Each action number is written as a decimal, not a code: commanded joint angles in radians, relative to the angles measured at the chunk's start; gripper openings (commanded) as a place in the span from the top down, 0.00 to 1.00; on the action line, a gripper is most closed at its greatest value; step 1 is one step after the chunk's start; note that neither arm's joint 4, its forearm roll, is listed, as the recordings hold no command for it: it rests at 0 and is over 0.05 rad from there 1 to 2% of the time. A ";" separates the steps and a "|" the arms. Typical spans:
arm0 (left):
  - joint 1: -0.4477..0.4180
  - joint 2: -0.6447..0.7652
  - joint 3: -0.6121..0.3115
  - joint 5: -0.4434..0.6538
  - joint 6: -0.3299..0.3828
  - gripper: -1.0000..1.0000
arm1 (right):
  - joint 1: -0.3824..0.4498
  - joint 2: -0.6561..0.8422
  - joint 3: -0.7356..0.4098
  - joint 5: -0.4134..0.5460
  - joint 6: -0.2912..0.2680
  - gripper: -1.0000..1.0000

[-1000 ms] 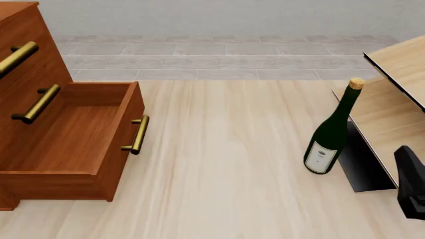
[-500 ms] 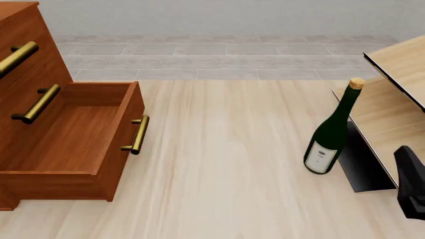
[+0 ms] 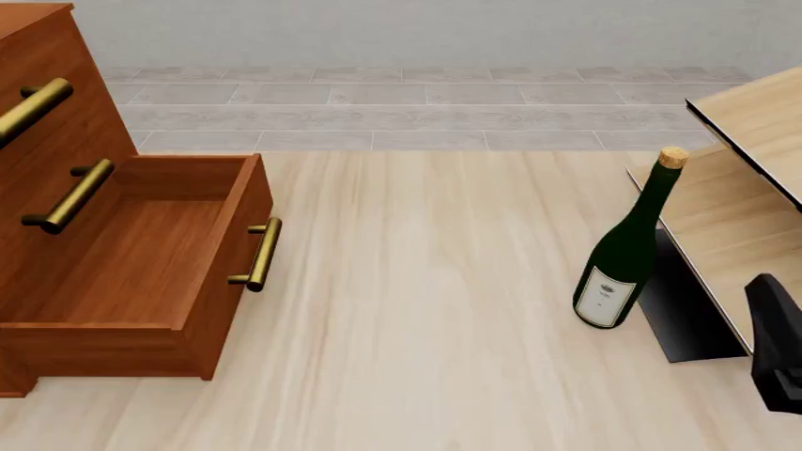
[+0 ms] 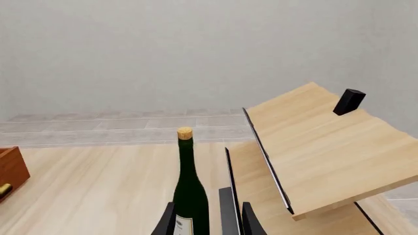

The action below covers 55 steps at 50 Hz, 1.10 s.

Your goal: Put the bowl on top of the cabinet.

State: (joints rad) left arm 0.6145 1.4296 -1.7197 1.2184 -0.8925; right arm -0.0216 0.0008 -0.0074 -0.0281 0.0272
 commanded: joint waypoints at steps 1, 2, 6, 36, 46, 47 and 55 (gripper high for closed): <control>0.010 0.014 0.011 0.002 0.011 1.00 | -0.001 0.000 0.001 -0.002 0.002 0.00; 0.010 0.014 0.000 0.002 0.013 1.00 | -0.001 0.000 0.003 -0.004 0.002 0.00; 0.051 0.004 -0.006 0.002 0.017 1.00 | -0.001 0.000 0.003 -0.004 0.003 0.00; 0.026 -0.074 -0.051 0.002 -0.035 0.00 | -0.001 0.000 0.001 -0.005 0.005 0.00; 0.017 -0.120 -0.071 0.002 -0.044 0.00 | 0.000 0.000 0.001 -0.005 0.005 0.00; 0.004 -0.123 -0.074 0.002 -0.048 0.00 | 0.000 0.000 0.000 -0.004 0.006 0.00; 0.007 -0.160 -0.095 0.002 -0.042 0.00 | 0.000 0.000 0.003 -0.007 0.006 0.00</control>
State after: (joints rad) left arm 0.6253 1.3116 -1.7907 1.2200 -0.9333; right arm -0.0222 0.0006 -0.0056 -0.0340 0.0328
